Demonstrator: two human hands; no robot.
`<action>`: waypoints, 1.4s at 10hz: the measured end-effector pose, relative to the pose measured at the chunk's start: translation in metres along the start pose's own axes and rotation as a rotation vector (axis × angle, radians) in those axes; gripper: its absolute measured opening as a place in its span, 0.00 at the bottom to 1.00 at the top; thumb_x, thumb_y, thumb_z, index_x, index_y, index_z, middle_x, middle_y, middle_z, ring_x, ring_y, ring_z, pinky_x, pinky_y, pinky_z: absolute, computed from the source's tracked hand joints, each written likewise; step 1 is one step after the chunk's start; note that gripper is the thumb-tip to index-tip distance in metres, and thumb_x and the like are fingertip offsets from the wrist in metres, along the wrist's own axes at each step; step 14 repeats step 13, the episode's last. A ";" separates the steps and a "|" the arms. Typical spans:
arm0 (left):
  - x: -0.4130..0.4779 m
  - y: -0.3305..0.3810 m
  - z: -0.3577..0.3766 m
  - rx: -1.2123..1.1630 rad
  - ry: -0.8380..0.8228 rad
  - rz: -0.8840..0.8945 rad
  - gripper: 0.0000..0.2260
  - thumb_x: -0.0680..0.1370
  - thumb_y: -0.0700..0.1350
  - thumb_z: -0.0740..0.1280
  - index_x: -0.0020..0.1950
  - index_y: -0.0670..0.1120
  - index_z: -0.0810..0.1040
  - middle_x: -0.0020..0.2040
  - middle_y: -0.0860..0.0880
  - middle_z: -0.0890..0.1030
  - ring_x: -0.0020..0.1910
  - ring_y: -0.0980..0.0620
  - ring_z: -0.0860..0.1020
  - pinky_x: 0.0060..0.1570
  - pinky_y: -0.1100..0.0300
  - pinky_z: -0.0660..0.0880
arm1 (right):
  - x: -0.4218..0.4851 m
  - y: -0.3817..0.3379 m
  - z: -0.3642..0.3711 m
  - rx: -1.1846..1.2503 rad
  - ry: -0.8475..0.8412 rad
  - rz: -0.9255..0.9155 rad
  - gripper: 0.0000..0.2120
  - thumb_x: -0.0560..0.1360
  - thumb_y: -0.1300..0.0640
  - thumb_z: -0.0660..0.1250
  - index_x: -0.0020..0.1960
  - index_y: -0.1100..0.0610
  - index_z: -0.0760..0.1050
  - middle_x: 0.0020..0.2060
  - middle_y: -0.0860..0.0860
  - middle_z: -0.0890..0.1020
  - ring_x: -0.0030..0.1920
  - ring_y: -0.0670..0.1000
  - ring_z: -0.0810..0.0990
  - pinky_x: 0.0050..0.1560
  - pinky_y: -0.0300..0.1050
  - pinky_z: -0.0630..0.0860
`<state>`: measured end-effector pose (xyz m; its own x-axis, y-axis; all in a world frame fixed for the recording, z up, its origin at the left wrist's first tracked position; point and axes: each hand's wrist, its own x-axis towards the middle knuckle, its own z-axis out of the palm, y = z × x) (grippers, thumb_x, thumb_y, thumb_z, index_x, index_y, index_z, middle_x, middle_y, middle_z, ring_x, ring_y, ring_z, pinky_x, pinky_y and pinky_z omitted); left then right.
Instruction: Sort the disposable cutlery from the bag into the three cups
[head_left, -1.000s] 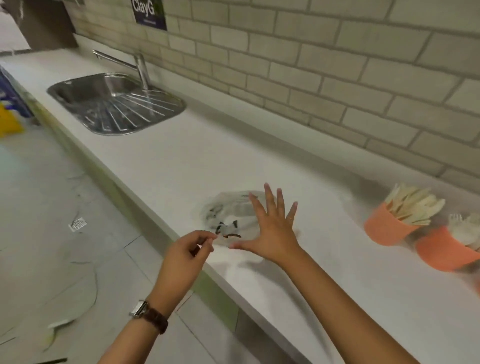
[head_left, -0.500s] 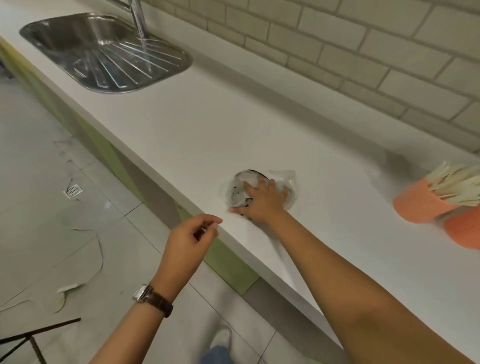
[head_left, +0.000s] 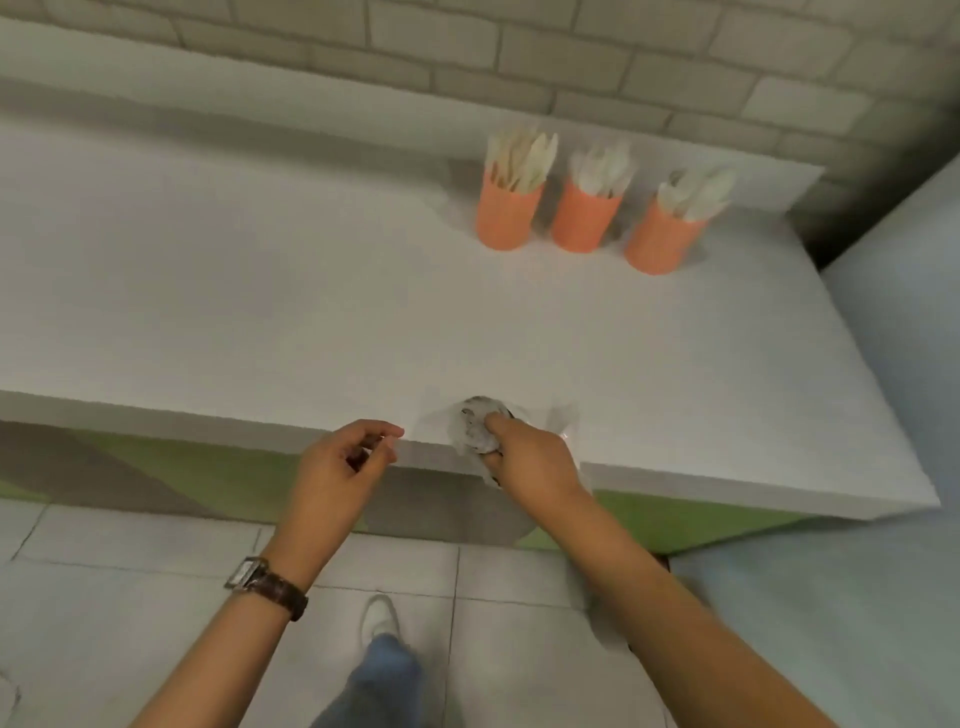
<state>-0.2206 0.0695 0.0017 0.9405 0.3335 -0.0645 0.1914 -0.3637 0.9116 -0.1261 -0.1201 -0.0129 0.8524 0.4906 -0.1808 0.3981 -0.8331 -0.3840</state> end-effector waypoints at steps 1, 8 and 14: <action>-0.033 0.019 0.073 0.041 -0.194 0.068 0.13 0.76 0.41 0.66 0.45 0.61 0.78 0.39 0.56 0.82 0.43 0.61 0.79 0.40 0.73 0.72 | -0.080 0.061 0.001 0.050 0.055 0.177 0.06 0.78 0.55 0.57 0.49 0.57 0.68 0.35 0.51 0.72 0.34 0.54 0.69 0.32 0.44 0.61; -0.056 -0.113 0.364 0.238 -0.611 0.044 0.10 0.77 0.46 0.66 0.43 0.63 0.77 0.40 0.57 0.82 0.40 0.46 0.81 0.45 0.51 0.79 | -0.147 0.410 0.260 0.374 0.117 0.840 0.16 0.79 0.49 0.55 0.64 0.52 0.69 0.49 0.59 0.81 0.49 0.61 0.80 0.48 0.49 0.75; -0.021 -0.193 0.406 0.354 -0.646 0.094 0.07 0.77 0.48 0.64 0.49 0.56 0.80 0.39 0.55 0.81 0.35 0.52 0.77 0.41 0.53 0.76 | -0.138 0.514 0.388 0.162 -0.448 0.977 0.29 0.78 0.45 0.54 0.75 0.52 0.52 0.75 0.52 0.56 0.75 0.57 0.54 0.72 0.66 0.50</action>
